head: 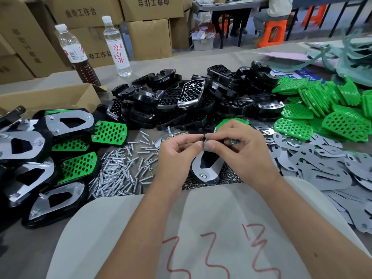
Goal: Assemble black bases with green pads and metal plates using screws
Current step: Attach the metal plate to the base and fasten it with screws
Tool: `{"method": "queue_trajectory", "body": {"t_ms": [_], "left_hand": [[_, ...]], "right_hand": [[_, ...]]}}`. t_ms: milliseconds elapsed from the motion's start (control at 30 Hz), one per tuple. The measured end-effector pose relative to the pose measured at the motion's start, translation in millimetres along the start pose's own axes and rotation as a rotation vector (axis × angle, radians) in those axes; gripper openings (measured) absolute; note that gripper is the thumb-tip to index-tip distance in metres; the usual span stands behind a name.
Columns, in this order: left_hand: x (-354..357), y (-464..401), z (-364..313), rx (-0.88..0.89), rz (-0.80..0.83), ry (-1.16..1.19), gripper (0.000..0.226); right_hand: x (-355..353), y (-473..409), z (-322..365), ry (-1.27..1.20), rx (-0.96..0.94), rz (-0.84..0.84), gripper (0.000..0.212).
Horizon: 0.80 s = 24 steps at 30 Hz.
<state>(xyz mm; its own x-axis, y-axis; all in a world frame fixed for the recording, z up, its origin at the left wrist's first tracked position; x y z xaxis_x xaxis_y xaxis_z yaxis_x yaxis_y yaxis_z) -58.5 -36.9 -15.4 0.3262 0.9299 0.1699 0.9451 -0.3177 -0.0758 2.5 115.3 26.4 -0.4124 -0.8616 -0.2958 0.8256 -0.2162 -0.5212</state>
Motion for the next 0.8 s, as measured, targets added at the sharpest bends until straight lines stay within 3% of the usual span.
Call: {"method": "queue_trajectory", "body": {"t_ms": [67, 167, 267, 333, 400, 500, 633, 733, 800], "left_hand": [[-5, -1, 3, -0.018, -0.044, 0.019, 0.017], [-8, -1, 6, -0.041, -0.071, 0.023, 0.017], [-8, -2, 6, -0.041, -0.068, 0.033, 0.016], [-7, -1, 5, -0.038, -0.061, 0.034, 0.016], [-7, -1, 5, -0.040, -0.054, 0.033, 0.017], [-7, -1, 6, -0.041, -0.056, 0.031, 0.017], [-6, -1, 5, -0.036, -0.041, 0.026, 0.015], [-7, -1, 6, -0.034, -0.049, 0.019, 0.016], [-6, -1, 5, -0.041, -0.047, 0.024, 0.016]], "right_hand": [[-1, 1, -1, -0.020, 0.011, 0.001, 0.003], [-9, 2, -3, -0.022, 0.001, -0.046, 0.021], [-7, 2, -1, -0.017, 0.018, -0.021, 0.011], [0, 2, 0, -0.001, 0.025, 0.016, 0.020], [-2, 1, -1, -0.028, 0.023, 0.004, 0.010], [-7, 2, -3, -0.039, 0.029, -0.032, 0.028], [0, 2, -1, 0.007, 0.020, 0.043, 0.015], [-4, 1, -5, -0.070, 0.075, -0.003, 0.032], [-3, 2, -3, -0.030, 0.071, 0.011, 0.032]]}}
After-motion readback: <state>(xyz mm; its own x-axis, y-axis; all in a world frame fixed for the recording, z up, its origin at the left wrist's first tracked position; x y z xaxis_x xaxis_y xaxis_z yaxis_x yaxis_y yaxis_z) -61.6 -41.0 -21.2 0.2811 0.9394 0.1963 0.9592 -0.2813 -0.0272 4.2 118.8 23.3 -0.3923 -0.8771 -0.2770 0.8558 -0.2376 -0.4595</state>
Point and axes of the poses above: each hand's wrist, its own y-axis away from the middle knuckle, its own x-axis out of the palm, z = x × y, the point moved 10 cm from there along -y, towards the middle knuckle, and after that the axes turned 4 degrees about y, right-handed, at the moved point
